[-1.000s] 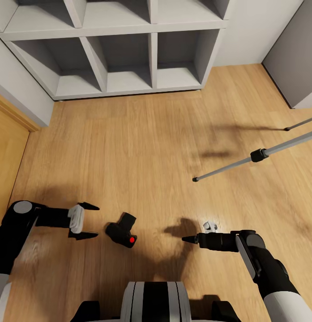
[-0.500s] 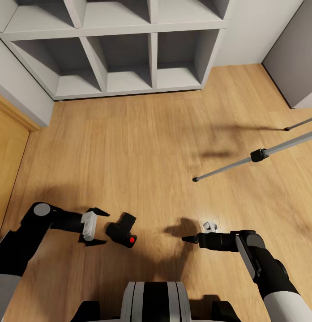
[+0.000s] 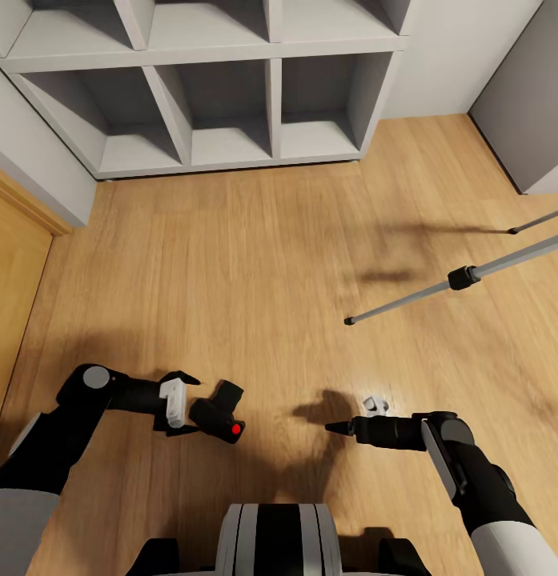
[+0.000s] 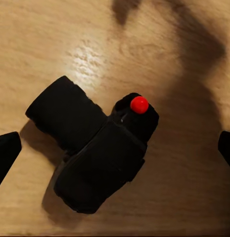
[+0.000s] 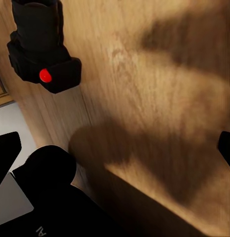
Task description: Attach the digital camera to the camera tripod in the bedroom.
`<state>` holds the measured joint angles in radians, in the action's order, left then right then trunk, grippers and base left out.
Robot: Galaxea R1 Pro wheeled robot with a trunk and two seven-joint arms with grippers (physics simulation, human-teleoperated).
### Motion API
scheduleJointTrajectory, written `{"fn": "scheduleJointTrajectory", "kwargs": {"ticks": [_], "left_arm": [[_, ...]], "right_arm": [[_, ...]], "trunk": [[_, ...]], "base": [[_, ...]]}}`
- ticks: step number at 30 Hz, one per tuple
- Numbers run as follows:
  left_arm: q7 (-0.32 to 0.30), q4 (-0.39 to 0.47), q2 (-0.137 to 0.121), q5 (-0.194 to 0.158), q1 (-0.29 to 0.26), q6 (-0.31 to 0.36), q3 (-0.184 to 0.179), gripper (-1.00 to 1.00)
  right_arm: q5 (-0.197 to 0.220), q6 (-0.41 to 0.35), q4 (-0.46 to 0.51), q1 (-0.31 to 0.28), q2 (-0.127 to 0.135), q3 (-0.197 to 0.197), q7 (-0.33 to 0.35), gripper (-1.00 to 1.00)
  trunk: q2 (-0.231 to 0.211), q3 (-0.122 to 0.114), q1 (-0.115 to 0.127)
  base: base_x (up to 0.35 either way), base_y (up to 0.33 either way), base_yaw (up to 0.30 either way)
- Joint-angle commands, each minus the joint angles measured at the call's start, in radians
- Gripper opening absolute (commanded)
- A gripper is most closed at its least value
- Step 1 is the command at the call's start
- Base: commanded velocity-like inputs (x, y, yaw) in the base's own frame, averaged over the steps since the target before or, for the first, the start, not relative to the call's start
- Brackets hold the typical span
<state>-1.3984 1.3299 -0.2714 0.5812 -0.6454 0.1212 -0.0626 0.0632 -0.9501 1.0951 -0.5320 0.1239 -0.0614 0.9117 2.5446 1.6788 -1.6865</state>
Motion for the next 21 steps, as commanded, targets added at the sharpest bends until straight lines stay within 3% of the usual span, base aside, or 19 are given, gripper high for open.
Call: {"fn": "scheduleJointTrajectory", "kwargs": {"ticks": [1, 7, 14, 21], "left_arm": [[-0.006, -0.005, -0.006, -0.003, 0.0, 0.005, 0.004, 1.0], [-0.005, -0.019, -0.04, -0.027, 0.0, -0.029, 0.022, 1.0], [-0.003, -0.02, -0.08, 0.009, 0.0, -0.062, 0.02, 1.0], [0.015, -0.021, -0.049, 0.048, 0.0, -0.101, 0.02, 1.0]], "right_arm": [[0.006, -0.006, 0.0, 0.0, 0.003, 0.0, -0.002, 1.0], [0.004, -0.001, 0.0, 0.0, 0.007, 0.0, -0.007, 1.0], [0.004, 0.002, -0.012, 0.0, 0.006, 0.0, -0.01, 1.0], [0.003, 0.002, -0.016, 0.0, 0.008, -0.001, -0.01, 1.0]], "trunk": [[0.0, 0.001, 0.0], [0.0, 0.001, 0.0], [0.0, 0.001, 0.0], [0.0, 0.001, 0.0]], "base": [[0.0, 0.0, 0.0], [0.0, 0.0, 0.0], [0.0, 0.0, 0.0], [0.0, 0.0, 0.0]]}}
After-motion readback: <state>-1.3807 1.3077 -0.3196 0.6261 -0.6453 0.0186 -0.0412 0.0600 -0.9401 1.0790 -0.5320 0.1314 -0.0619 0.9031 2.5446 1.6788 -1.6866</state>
